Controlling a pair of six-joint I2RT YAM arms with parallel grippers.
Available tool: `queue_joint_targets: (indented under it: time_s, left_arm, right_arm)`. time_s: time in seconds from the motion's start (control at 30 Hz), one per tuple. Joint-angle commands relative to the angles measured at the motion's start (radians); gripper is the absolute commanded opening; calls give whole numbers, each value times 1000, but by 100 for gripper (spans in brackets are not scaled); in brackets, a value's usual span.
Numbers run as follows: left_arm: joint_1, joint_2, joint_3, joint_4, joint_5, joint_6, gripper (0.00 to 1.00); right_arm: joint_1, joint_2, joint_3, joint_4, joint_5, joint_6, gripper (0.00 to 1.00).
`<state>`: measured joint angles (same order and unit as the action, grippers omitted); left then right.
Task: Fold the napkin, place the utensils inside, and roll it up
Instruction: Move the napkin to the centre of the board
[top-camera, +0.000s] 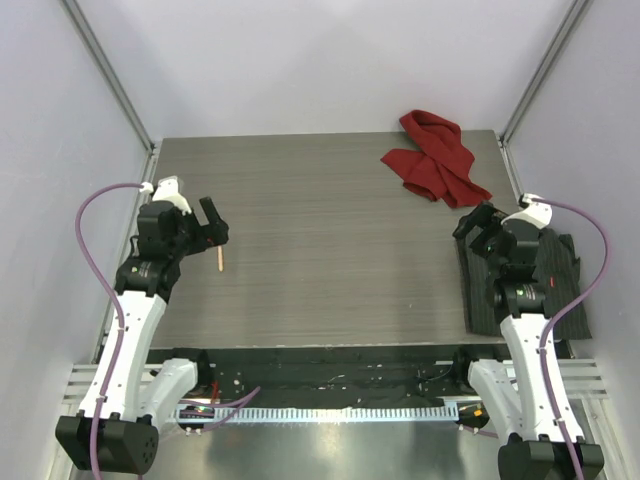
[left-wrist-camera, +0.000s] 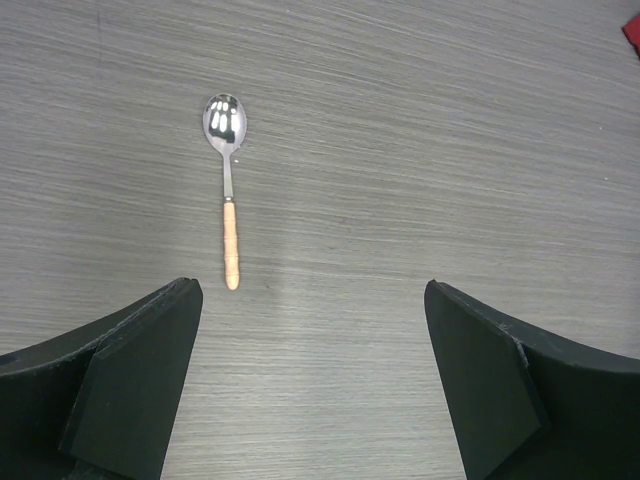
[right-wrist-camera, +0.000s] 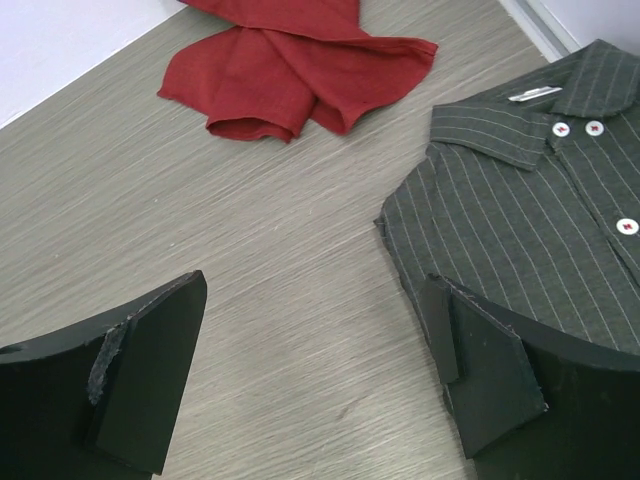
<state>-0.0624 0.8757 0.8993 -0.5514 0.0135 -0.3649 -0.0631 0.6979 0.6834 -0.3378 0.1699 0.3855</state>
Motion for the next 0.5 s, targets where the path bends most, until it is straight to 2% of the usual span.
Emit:
queue_joint_targets:
  time_s: [0.0,0.13,0.23,0.27,0.3,0.4,0.47]
  left_arm:
    - [6,8,41,10,-33,-28,100]
    - [6,-4,21,22,-44,-11,100]
    - [4,-11,12,28,-60,20,100]
    - [4,-11,9,30,-53,24,100]
    - [3,-12,-2,33,-49,27,100]
    - [1,-11,-14,45,-27,35,100]
    - [-5,-3,-13,44,-20,38,100]
  right_arm:
    - [-3,6,51,-6,49,1,99]
    - [-3,61,77,-6,39,-11,100]
    - [-1,141,113,29,-7,-22,96]
    - [-1,200,126,45,-24,-20,86]
    - [3,233,136,60,-29,-16,83]
    - [45,430,220,85,-12,-11,77]
    - [115,583,302,72,57,-28,77]
